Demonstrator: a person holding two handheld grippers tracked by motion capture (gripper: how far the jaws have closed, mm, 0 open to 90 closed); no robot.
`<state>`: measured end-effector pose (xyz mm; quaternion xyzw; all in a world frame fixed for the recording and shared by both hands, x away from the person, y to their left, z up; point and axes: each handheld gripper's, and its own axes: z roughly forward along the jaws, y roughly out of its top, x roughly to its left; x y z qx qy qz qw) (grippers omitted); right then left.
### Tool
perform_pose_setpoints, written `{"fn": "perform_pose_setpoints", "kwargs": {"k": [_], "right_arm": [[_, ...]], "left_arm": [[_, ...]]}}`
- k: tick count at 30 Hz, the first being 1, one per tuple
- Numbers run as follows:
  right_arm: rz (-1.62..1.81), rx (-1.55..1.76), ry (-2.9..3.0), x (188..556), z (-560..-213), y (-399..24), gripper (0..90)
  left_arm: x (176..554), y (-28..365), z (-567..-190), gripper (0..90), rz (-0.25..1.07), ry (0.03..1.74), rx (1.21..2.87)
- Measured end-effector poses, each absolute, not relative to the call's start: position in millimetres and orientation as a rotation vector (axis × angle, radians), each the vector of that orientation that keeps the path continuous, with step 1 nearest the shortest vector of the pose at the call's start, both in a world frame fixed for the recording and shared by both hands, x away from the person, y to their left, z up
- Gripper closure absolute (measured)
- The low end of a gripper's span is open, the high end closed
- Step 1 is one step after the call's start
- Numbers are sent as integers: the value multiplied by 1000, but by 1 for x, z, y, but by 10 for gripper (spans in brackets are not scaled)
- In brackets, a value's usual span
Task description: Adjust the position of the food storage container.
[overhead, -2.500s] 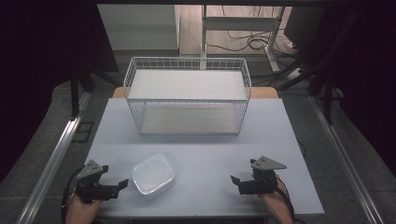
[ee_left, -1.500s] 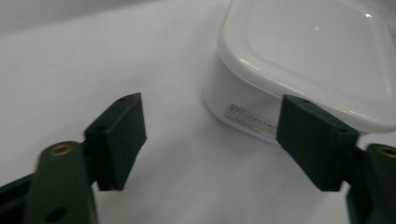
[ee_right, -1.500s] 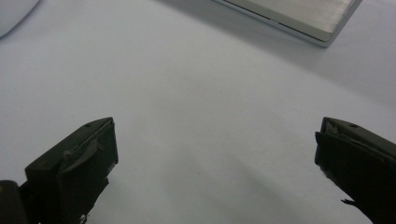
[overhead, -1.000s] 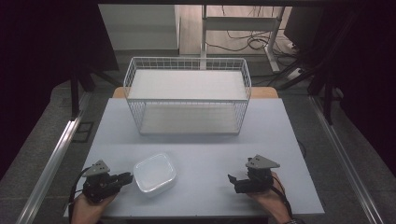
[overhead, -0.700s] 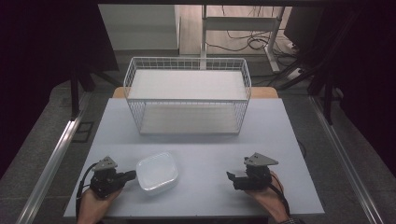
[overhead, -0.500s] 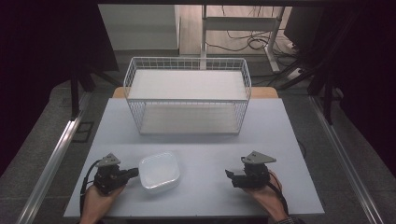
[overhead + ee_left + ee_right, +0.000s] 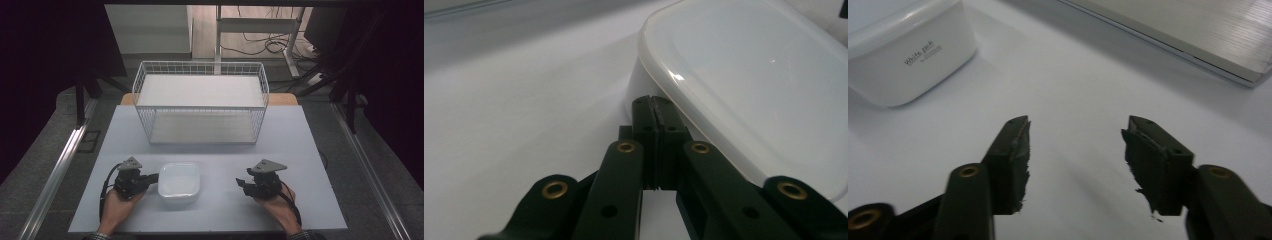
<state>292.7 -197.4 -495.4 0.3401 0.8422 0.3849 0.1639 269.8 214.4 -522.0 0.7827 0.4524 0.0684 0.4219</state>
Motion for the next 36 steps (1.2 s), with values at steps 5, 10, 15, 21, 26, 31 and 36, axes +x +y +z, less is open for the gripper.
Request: {"fn": "perform_pose_setpoints", "kwargs": {"k": [5, 10, 15, 21, 26, 31, 36], "right_arm": [[1094, 932, 2450, 294, -496, -187, 637], [1113, 926, 2517, 298, -499, -173, 751], [1108, 900, 2556, 298, -501, -165, 819], [1115, 892, 2568, 295, -499, -165, 831], [1114, 899, 2573, 293, -498, -166, 833], [1100, 903, 2561, 293, -498, -168, 788], [1095, 896, 2541, 293, -497, -177, 647]], "left_arm": [[276, 196, -521, 900, 143, 1087, 1982], [276, 175, -521, 900, 110, 1035, 2014], [273, 162, -520, 900, 70, 989, 2040], [267, 158, -518, 900, 27, 964, 2028], [261, 151, -518, 900, 3, 935, 2042], [260, 157, -516, 836, 80, 947, 2046], [257, 165, -514, 521, 180, 955, 2039]]}}
